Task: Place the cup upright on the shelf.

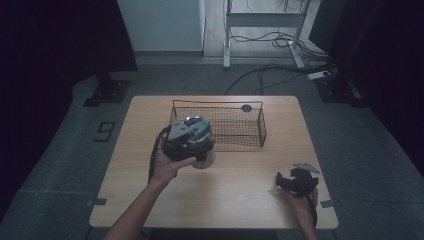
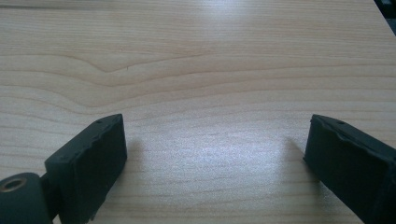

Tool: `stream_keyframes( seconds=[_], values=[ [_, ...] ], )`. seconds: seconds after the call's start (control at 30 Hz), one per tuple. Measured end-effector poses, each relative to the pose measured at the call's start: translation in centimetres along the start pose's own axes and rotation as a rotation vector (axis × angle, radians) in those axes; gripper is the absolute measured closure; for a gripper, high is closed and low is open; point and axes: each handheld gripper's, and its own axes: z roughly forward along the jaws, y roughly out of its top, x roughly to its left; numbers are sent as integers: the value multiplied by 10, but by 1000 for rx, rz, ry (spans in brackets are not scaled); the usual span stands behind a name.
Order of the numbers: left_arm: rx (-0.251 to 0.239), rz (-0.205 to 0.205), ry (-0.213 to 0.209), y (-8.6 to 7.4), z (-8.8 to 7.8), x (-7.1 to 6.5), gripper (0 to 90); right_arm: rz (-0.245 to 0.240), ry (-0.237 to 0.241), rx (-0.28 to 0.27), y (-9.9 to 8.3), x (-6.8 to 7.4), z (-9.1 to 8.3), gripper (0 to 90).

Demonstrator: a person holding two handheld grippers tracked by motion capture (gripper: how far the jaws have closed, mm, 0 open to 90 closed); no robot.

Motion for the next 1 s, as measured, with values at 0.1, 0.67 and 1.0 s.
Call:
stream_keyframes(
  seconds=[0.1,0.67,1.0],
  values=[
    [1,11,10,4,3,3,40,1,1,-1,0,0,0,54],
    [-14,-1,24,22,11,18,40,1,0,-1,0,0,0,54],
    [-23,-20,31,35,14,29,40,1,-1,-1,0,0,0,54]
  ],
)
